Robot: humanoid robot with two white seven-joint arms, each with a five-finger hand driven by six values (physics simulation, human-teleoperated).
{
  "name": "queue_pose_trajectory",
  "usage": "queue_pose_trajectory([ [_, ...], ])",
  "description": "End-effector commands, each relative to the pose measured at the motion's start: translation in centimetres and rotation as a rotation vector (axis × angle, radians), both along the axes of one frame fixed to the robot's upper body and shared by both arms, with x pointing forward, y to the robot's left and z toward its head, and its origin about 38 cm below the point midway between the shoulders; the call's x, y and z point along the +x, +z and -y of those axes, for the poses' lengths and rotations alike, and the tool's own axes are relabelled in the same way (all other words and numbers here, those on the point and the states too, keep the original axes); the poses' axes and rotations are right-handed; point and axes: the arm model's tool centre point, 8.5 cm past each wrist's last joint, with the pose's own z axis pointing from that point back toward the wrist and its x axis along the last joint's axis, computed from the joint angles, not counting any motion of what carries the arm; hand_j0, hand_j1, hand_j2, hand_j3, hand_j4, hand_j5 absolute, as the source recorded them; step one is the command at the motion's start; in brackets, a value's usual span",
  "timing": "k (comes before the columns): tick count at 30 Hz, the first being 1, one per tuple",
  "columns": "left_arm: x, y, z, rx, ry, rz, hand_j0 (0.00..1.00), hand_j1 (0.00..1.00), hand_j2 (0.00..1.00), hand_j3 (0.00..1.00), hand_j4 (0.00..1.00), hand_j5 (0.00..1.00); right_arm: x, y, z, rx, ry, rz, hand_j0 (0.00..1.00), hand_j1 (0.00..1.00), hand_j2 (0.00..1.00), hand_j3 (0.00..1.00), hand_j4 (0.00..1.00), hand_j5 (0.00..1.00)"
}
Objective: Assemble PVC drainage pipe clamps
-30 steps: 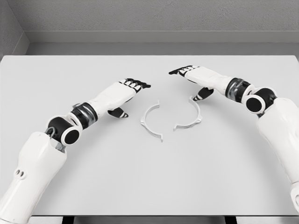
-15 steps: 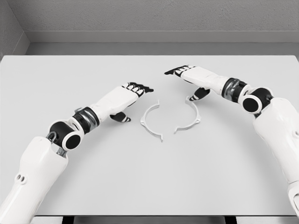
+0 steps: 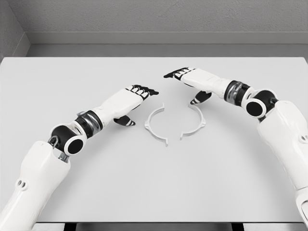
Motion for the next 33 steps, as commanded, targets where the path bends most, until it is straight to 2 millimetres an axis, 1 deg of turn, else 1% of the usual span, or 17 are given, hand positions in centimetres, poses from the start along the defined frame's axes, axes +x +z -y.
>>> queue_pose_trajectory([
  [1, 0.0, 0.0, 0.0, -0.004, 0.001, -0.001, 1.0, 1.0, 1.0, 1.0, 1.0, 1.0, 0.0, 0.1, -0.1, 0.006, 0.003, 0.002, 1.0, 1.0, 1.0, 1.0, 1.0, 1.0],
  [6, 0.0, 0.0, 0.0, -0.004, 0.001, -0.001, 1.0, 1.0, 1.0, 1.0, 1.0, 1.0, 0.1, 0.2, 0.1, 0.007, -0.003, 0.003, 1.0, 1.0, 1.0, 1.0, 1.0, 1.0],
  [10, 0.0, 0.0, 0.0, -0.004, 0.001, -0.001, 1.0, 1.0, 1.0, 1.0, 1.0, 1.0, 0.3, 0.2, 0.9, -0.002, -0.025, 0.0, 1.0, 1.0, 1.0, 1.0, 1.0, 1.0],
  [12, 0.0, 0.0, 0.0, -0.004, 0.001, -0.001, 1.0, 1.0, 1.0, 1.0, 1.0, 1.0, 1.0, -0.1, 1.6, -0.008, -0.049, -0.012, 1.0, 1.0, 1.0, 1.0, 1.0, 1.0],
  [15, 0.0, 0.0, 0.0, -0.004, 0.001, -0.001, 1.0, 1.0, 1.0, 1.0, 1.0, 1.0, 1.2, -0.1, 1.8, 0.003, -0.065, -0.002, 1.0, 1.0, 1.0, 1.0, 1.0, 1.0],
  [18, 0.0, 0.0, 0.0, -0.004, 0.001, -0.001, 1.0, 1.0, 1.0, 1.0, 1.0, 1.0, 1.2, 0.0, 1.9, 0.003, -0.066, -0.002, 1.0, 1.0, 1.0, 1.0, 1.0, 1.0],
  [25, 0.0, 0.0, 0.0, -0.005, 0.0, -0.001, 1.0, 1.0, 1.0, 1.0, 1.0, 1.0, 1.5, -0.7, 2.2, -0.028, -0.101, -0.02, 1.0, 1.0, 1.0, 1.0, 1.0, 1.0],
  [31, 0.0, 0.0, 0.0, -0.005, 0.0, -0.002, 1.0, 1.0, 1.0, 1.0, 1.0, 1.0, 1.4, -0.6, 1.8, -0.03, -0.089, -0.013, 1.0, 1.0, 1.0, 1.0, 1.0, 1.0],
  [33, 0.0, -0.1, 0.0, -0.005, 0.001, -0.004, 1.0, 1.0, 1.0, 1.0, 1.0, 1.0, 1.4, -0.7, 1.2, -0.023, -0.08, -0.013, 1.0, 1.0, 1.0, 1.0, 1.0, 1.0],
])
